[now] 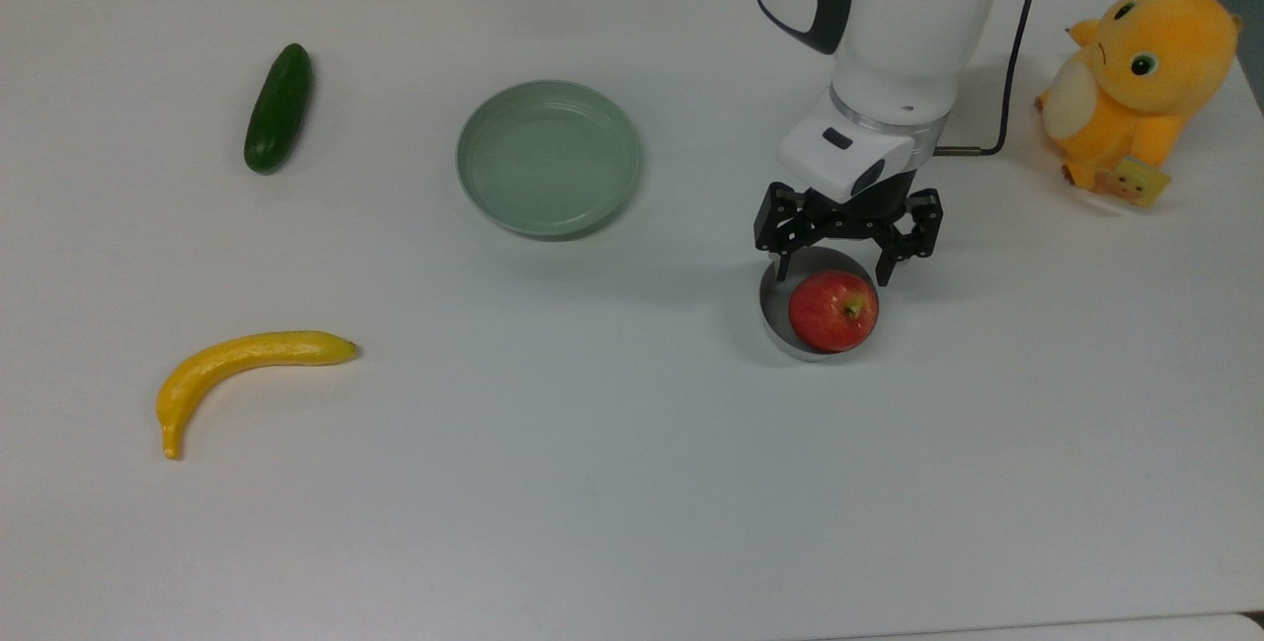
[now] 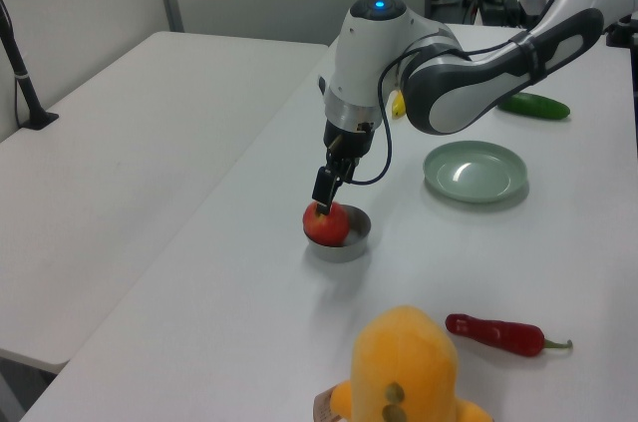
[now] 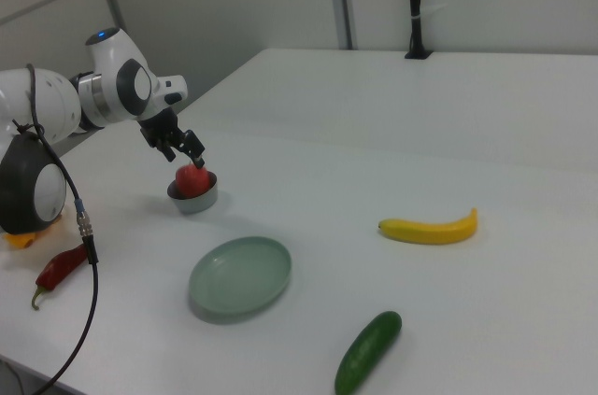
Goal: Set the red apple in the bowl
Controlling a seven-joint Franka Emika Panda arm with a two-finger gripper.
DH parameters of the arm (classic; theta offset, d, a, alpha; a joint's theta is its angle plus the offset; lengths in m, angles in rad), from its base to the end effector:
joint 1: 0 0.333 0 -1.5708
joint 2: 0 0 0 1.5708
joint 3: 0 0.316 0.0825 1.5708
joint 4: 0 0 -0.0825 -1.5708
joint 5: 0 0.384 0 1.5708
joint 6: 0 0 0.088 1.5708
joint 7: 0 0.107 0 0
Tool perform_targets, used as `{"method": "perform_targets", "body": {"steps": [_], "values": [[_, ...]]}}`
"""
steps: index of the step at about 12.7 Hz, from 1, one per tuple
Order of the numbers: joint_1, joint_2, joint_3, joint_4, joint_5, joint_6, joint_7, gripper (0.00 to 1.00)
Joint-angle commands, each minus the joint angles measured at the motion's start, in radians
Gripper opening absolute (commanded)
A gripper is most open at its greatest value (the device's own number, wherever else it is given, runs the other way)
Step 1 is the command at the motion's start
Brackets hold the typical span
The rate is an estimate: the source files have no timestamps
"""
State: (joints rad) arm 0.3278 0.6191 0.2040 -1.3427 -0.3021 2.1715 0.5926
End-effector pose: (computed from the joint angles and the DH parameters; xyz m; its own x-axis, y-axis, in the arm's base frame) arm 0.6649 0.3375 0.3933 0.9632 0.0332 0.2667 0.0301 -0.9994 0.0157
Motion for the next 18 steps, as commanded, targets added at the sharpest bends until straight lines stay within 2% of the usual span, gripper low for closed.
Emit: {"method": "perform_targets", "body": {"steps": [1,6,8,11,14,16,18], "values": [[0.004,-0.012,0.000,-0.018,-0.025,0.005,0.026,1.00],[-0.027,-0.048,0.000,-0.018,-0.026,-0.038,0.024,1.00],[-0.038,-0.140,-0.014,-0.109,-0.026,-0.107,0.001,1.00],[-0.059,-0.258,-0.024,-0.203,-0.006,-0.253,-0.141,1.00],[-0.058,-0.401,-0.092,-0.343,0.053,-0.299,-0.255,1.00],[-0.059,-0.484,-0.155,-0.409,0.148,-0.299,-0.312,1.00],[-0.065,-0.539,-0.207,-0.437,0.207,-0.289,-0.318,1.00]]}}
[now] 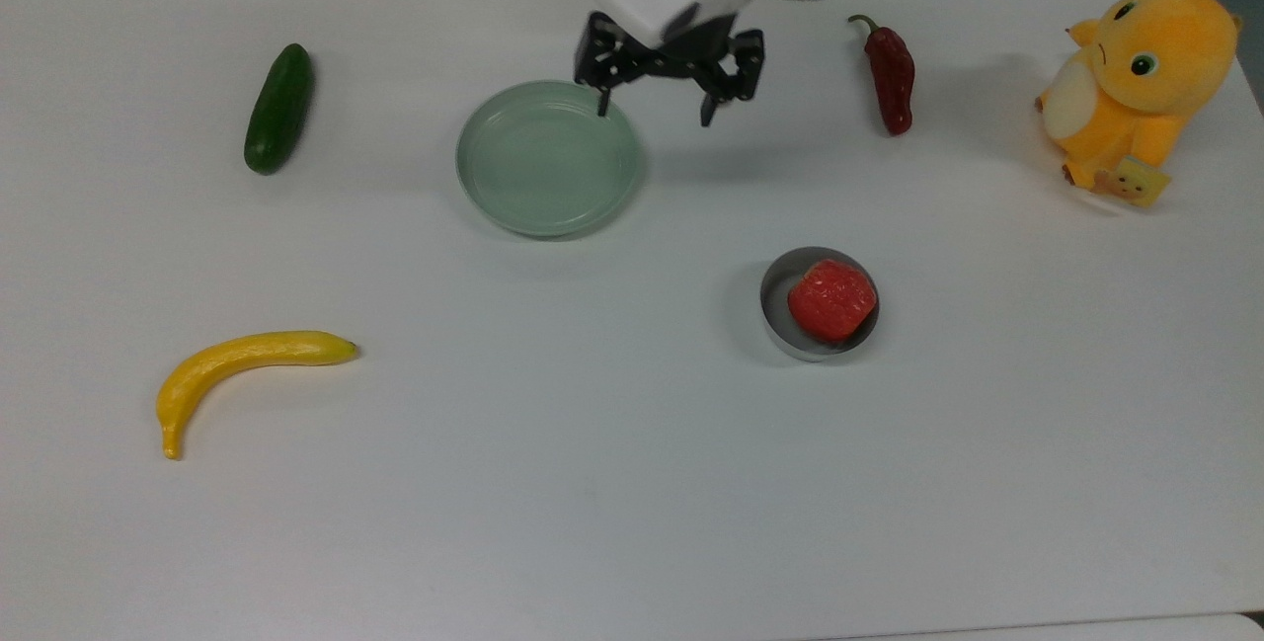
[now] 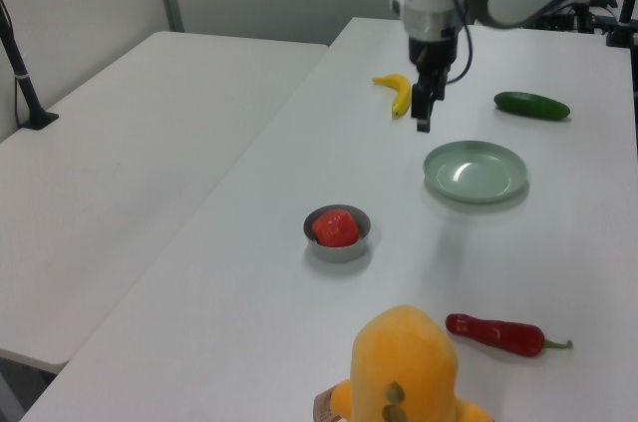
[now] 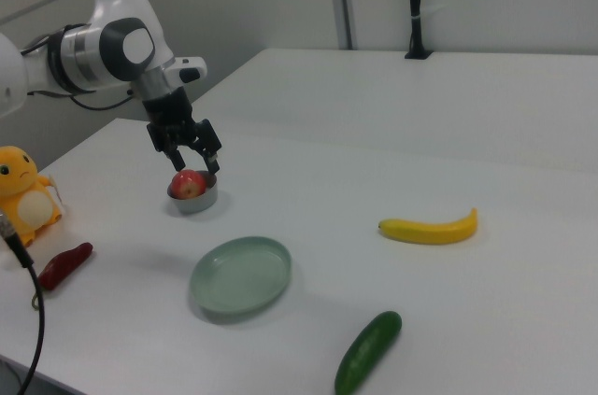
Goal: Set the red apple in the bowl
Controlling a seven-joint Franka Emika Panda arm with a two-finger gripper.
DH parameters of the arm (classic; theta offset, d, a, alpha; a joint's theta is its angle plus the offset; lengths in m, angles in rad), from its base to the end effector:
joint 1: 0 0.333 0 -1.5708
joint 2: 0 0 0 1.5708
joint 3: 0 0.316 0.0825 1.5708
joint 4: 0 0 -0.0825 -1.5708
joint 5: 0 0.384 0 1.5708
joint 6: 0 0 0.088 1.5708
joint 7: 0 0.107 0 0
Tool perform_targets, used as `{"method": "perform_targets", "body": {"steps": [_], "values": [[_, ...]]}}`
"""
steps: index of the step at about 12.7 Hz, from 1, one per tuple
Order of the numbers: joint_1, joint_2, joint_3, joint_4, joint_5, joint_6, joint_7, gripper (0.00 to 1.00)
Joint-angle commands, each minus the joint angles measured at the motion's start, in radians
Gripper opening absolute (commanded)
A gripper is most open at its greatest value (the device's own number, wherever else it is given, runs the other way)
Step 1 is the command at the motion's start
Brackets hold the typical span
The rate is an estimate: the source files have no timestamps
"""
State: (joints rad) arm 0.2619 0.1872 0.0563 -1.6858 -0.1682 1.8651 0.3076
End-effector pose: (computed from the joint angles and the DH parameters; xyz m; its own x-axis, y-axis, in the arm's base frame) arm 0.5921 0.1792 0.4860 0.9975 0.0616 0.0348 0.0559 -0.9877 0.1458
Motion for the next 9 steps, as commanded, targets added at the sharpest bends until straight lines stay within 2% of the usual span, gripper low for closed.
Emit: {"method": "perform_targets", "body": {"steps": [1,3,4,9], "values": [[-0.018,-0.121,-0.082,-0.094,0.116,0.017,-0.057,1.00],[-0.050,-0.134,-0.102,-0.092,0.206,0.019,-0.151,1.00],[-0.059,-0.134,-0.102,-0.091,0.226,0.019,-0.171,1.00],[-0.062,-0.130,-0.102,-0.094,0.228,0.011,-0.171,1.00]]}}
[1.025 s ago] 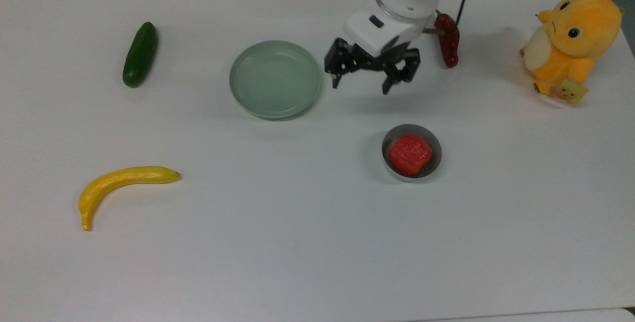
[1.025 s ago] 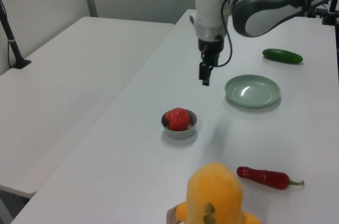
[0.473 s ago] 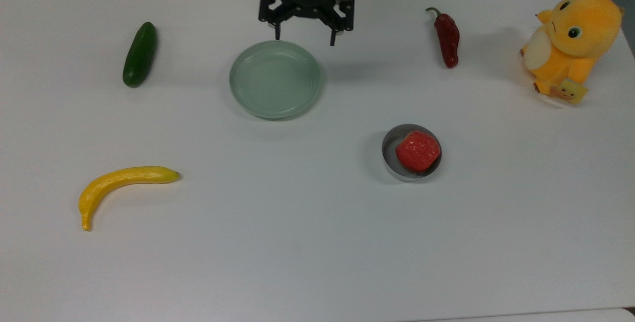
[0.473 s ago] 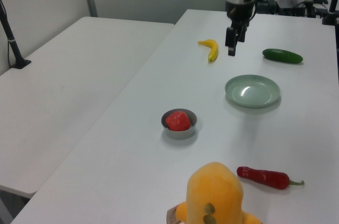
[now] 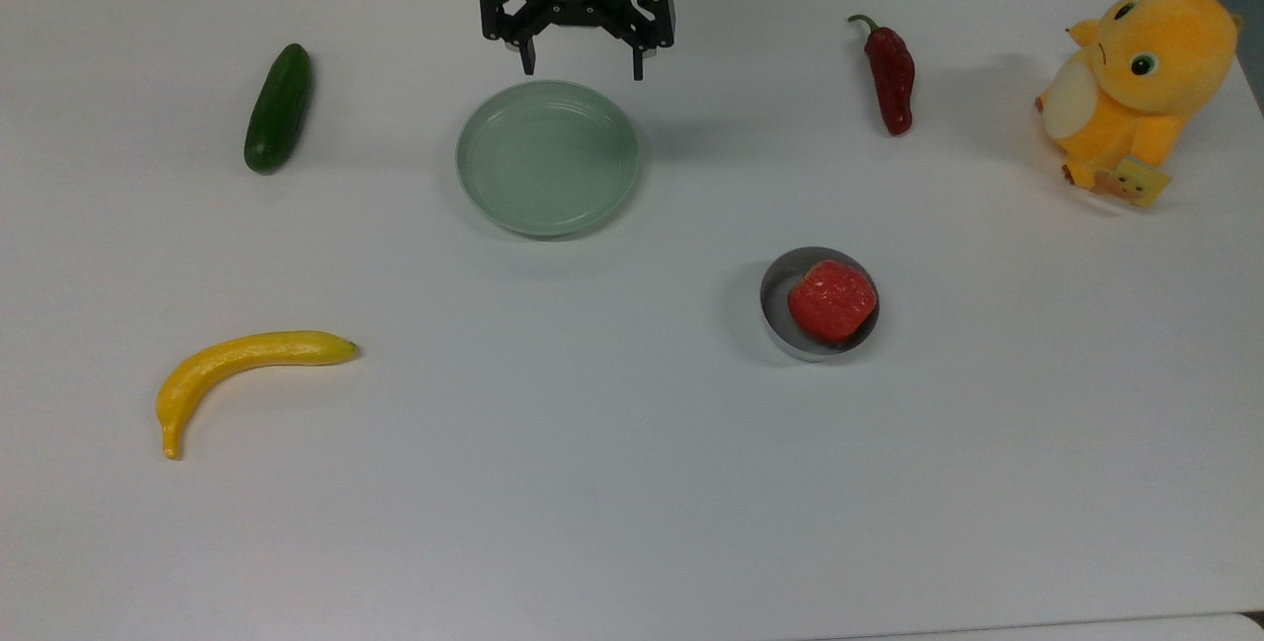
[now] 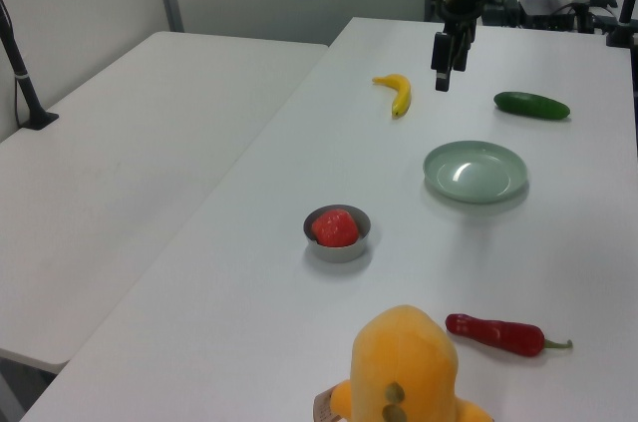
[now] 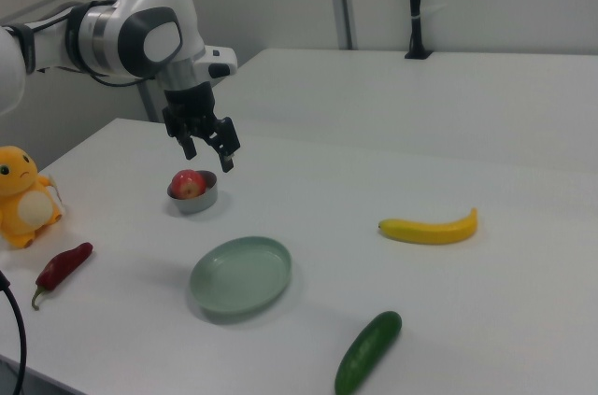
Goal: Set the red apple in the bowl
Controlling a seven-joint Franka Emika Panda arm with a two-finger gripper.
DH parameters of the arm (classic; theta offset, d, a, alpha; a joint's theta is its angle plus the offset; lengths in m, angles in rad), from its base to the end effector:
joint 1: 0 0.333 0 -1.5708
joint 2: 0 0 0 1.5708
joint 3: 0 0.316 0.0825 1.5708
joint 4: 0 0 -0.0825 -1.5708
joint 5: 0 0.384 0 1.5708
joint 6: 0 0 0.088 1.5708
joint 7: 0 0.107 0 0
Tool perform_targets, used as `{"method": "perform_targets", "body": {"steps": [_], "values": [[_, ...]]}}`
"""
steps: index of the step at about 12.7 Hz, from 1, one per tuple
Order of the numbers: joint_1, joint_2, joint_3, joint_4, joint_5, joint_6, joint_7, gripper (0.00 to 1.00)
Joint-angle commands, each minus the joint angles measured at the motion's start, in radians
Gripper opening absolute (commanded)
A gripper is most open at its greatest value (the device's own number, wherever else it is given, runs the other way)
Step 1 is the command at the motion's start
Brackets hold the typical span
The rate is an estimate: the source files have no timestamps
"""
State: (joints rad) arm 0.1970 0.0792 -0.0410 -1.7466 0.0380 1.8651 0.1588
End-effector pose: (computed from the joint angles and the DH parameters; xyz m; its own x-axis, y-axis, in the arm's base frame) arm 0.5840 0.0955 0.5211 0.9994 -0.0136 0.0334 -0.0122 -0.9992 -0.0393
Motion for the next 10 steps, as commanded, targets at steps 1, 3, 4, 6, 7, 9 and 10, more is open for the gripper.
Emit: {"method": "perform_targets", "body": {"steps": [1,3,4,6,7,9,10], "values": [[-0.001,-0.024,-0.005,-0.033,0.020,0.005,-0.031,1.00],[-0.001,-0.024,-0.005,-0.033,0.004,0.000,-0.050,1.00],[-0.001,-0.024,-0.003,-0.033,-0.019,-0.001,-0.050,1.00],[0.001,-0.024,-0.003,-0.041,-0.035,-0.029,-0.079,1.00],[-0.001,-0.024,-0.003,-0.037,-0.035,-0.030,-0.078,1.00],[-0.004,-0.024,-0.003,-0.037,-0.036,-0.032,-0.081,1.00],[-0.002,-0.024,-0.005,-0.039,-0.036,-0.029,-0.079,1.00]]}}
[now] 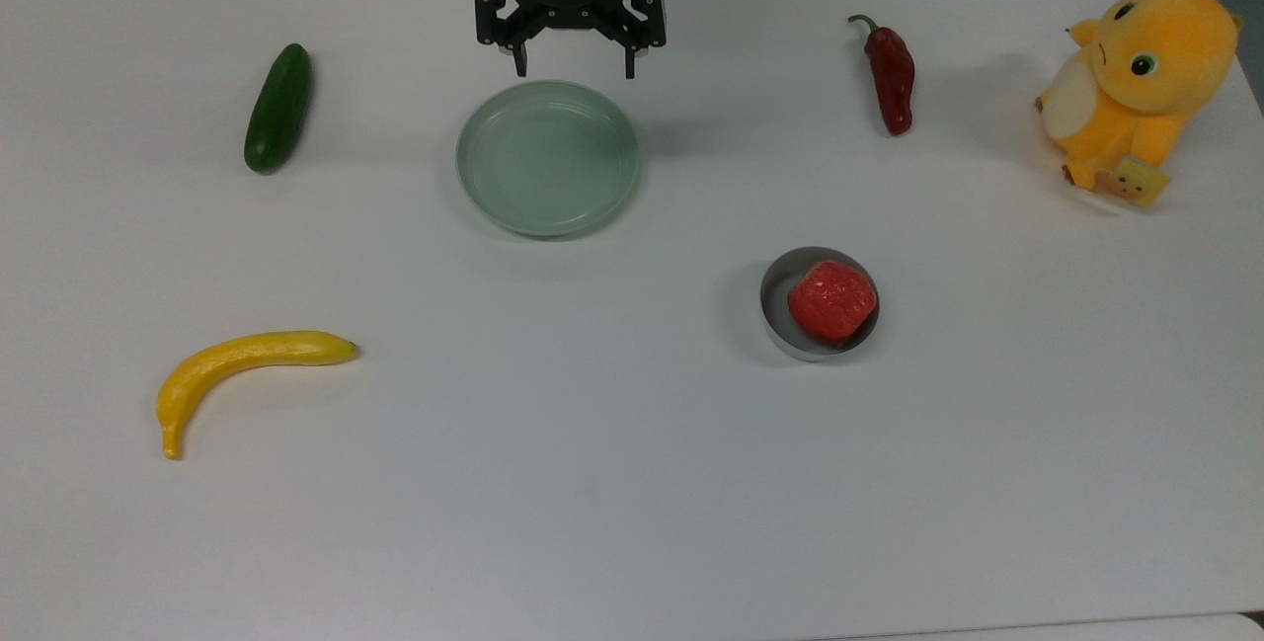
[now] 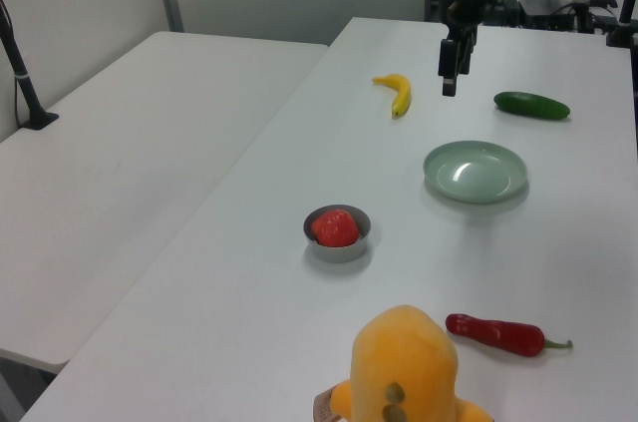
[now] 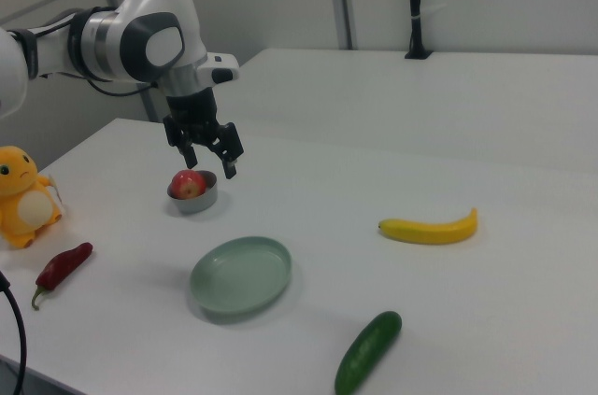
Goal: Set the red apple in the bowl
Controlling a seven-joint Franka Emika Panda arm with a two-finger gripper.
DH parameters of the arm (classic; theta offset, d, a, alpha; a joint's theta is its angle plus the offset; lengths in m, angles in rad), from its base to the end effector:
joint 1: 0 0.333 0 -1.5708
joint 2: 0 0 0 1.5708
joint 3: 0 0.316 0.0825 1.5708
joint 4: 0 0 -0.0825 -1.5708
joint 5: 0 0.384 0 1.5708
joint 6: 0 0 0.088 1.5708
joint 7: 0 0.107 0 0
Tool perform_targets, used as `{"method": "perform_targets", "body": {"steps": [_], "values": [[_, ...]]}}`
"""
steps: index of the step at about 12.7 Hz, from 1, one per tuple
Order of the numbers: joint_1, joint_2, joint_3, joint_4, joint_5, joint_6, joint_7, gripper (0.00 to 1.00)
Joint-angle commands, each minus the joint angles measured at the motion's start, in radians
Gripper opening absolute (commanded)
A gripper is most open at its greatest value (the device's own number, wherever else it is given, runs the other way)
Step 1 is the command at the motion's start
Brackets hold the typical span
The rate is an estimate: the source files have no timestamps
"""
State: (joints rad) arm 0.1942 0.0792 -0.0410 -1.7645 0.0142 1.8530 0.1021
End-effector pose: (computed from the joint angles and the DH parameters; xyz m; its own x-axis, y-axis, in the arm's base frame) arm 0.5811 0.0915 0.5113 0.9988 0.0473 0.0082 0.0474 -0.9988 -0.0113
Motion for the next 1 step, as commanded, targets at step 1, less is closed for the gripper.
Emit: {"method": "perform_targets", "body": {"steps": [1], "values": [[0.002,-0.022,-0.003,-0.021,-0.013,-0.012,-0.018,1.00]]}}
